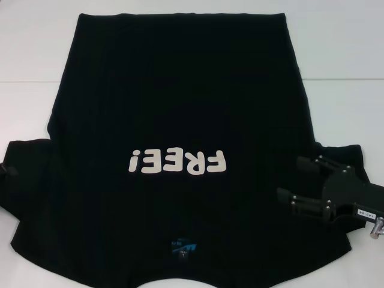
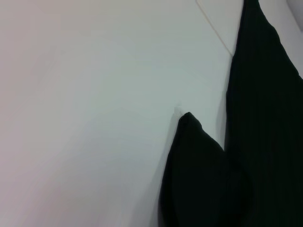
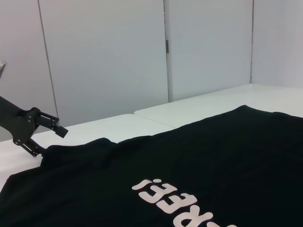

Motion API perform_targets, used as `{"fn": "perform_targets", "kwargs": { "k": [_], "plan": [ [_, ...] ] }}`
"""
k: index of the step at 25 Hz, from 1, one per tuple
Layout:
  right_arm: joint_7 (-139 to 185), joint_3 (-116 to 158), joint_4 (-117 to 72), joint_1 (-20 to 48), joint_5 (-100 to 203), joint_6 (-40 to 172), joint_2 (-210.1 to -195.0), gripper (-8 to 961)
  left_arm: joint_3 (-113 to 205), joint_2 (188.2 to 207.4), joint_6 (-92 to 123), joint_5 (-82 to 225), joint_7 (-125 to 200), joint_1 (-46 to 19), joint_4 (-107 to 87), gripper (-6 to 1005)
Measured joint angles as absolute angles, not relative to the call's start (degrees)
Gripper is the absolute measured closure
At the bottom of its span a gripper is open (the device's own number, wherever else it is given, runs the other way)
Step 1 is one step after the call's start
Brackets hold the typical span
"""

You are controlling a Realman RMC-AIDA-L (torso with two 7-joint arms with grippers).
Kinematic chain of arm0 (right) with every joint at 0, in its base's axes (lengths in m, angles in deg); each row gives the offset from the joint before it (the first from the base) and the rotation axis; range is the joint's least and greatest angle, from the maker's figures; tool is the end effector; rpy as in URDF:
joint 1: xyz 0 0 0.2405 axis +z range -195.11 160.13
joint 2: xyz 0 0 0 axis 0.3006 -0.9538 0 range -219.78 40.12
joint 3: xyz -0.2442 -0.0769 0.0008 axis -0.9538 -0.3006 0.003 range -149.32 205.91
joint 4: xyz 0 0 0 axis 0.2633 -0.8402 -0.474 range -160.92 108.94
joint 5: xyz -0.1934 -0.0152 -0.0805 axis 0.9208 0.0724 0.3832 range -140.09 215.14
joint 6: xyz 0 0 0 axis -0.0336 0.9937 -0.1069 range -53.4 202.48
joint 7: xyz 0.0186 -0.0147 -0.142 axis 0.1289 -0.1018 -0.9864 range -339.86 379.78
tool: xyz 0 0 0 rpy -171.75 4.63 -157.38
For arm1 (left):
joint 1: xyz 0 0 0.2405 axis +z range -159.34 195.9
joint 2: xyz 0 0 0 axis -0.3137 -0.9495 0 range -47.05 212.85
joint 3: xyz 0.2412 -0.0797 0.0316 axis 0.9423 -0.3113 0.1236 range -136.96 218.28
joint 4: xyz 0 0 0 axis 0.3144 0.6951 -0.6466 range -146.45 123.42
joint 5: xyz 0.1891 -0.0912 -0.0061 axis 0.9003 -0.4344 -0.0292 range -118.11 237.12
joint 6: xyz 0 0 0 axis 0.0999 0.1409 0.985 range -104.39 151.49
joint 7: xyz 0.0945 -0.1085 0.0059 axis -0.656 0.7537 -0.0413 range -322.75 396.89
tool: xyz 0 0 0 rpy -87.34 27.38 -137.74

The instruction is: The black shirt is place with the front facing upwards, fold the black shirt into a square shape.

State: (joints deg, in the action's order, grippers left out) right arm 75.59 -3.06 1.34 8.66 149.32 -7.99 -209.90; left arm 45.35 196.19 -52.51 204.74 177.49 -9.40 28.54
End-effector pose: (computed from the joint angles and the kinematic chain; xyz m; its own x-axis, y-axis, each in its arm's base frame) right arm 0.3036 0.3089 -0.0186 0.8167 -0.1870 -0.5459 -0.4322 -0.8251 -0.3640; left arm -0.4032 0.3076 0.0937 -0.2628 0.6888 0.6757 0.9525 0.2967 0.0681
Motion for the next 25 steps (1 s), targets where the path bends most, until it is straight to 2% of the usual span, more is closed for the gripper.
{"fn": "perform_targets", "kwargs": {
  "k": [11, 14, 25],
  "plan": [
    [75.6, -2.81, 1.34, 8.79, 149.27, -8.1, -209.98, 60, 49.8, 196.32, -51.1, 204.71, 176.56, -10.17, 29.02, 186],
    [75.6, -2.81, 1.34, 8.76, 149.23, -8.1, -209.98, 61, 49.85, 196.37, -50.88, 204.67, 176.55, -10.18, 29.0, 409],
    [75.6, -2.82, 1.34, 8.7, 149.22, -8.08, -209.98, 63, 49.75, 196.28, -50.68, 204.61, 175.75, -10.2, 29.0, 643]
  ]
}}
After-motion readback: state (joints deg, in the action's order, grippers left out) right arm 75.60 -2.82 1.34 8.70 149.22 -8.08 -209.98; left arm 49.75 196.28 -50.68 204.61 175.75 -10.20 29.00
